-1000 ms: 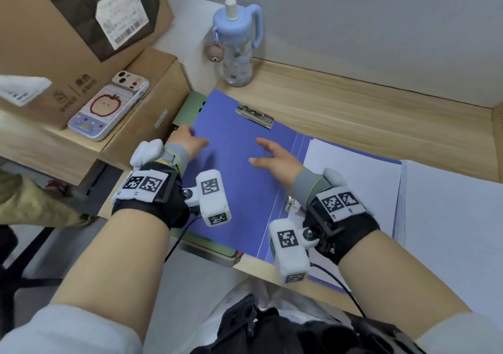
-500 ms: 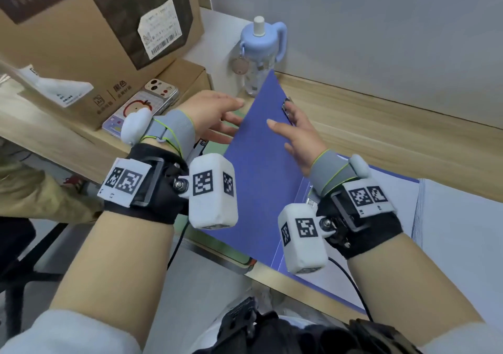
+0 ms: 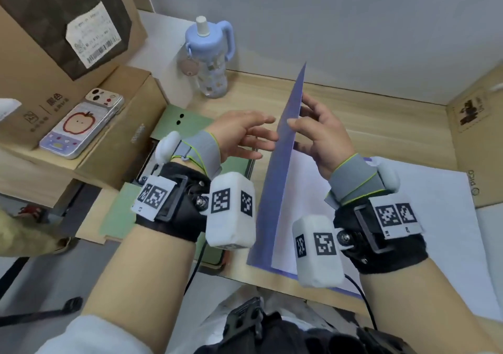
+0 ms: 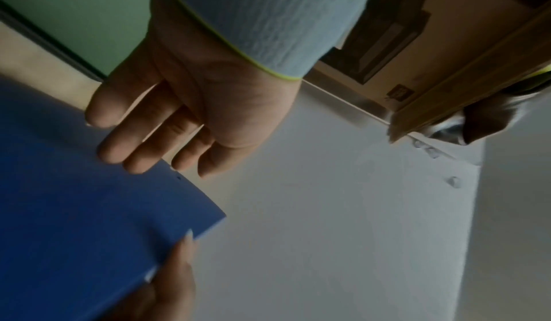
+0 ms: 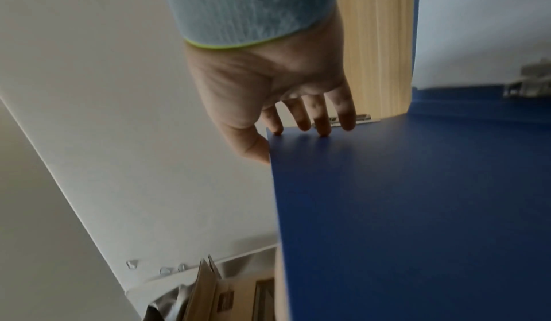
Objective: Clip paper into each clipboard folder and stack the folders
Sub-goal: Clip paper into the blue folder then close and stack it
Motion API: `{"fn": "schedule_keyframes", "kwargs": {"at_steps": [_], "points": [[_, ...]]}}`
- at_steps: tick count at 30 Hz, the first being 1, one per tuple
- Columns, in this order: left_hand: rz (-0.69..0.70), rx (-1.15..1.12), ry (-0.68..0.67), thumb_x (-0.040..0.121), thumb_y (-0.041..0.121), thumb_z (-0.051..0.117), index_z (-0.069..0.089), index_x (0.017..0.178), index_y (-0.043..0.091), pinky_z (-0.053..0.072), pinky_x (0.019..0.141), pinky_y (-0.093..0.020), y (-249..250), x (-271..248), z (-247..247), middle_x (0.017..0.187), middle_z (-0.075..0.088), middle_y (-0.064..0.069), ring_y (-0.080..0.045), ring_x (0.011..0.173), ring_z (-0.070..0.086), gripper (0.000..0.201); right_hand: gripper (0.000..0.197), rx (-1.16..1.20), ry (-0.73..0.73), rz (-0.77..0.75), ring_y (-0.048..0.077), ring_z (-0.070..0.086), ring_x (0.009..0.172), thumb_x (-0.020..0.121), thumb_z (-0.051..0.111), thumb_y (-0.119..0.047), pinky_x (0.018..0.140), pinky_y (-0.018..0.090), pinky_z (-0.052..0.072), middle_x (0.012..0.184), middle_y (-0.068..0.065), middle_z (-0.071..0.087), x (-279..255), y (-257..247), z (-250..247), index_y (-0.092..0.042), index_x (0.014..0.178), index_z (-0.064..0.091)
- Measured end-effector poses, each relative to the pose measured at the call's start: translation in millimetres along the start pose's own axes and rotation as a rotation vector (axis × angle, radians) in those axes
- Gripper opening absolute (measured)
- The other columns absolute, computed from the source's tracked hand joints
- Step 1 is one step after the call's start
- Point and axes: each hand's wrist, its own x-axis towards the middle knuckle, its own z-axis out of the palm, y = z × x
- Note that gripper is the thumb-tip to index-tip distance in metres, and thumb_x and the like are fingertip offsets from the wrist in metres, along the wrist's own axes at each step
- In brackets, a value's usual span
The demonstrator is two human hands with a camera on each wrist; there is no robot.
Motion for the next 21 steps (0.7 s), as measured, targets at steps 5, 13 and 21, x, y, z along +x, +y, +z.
{"fn": "schedule_keyframes", "kwargs": {"at_steps": [5, 13, 21], "points": [[-0.163, 0.063, 0.069, 0.098, 0.023, 0.045, 0.05, 0.096, 0.027, 0.038, 0.07, -0.024, -36, 34, 34, 0.088, 0.052, 0.007, -0.006, 0.08, 0.05, 0.007, 0.049, -0.04, 0.037, -0.004, 0.01, 0.062, 0.084, 0.09, 0.05, 0.001, 0.068, 0.024, 0.055, 0.101, -0.007, 0.065, -17, 10, -60, -0.021, 0.134, 0.05], [-0.313, 0.224, 0.165, 0.097, 0.021, 0.049, 0.03, 0.147, 0.005, 0.034, 0.107, -0.033, -80, 62, 56, 0.15, 0.038, -0.01, -0.024, 0.133, 0.042, 0.056, 0.042, -0.117, 0.08, 0.059, 0.002, 0.067, 0.079, 0.095, 0.05, -0.008, 0.06, 0.018, 0.053, 0.102, -0.014, 0.07, -44, 49, -138, -0.032, 0.129, 0.05], [-0.327, 0.229, 0.176, 0.096, 0.016, 0.049, 0.052, 0.122, 0.006, 0.037, 0.072, -0.025, -94, 74, 66, 0.116, 0.055, -0.012, -0.02, 0.094, 0.048, 0.028, 0.058, -0.199, 0.131, 0.163, -0.009, 0.061, 0.078, 0.095, 0.038, 0.008, 0.061, 0.006, 0.047, 0.11, -0.007, 0.06, -46, 102, -165, -0.025, 0.143, 0.036]]}}
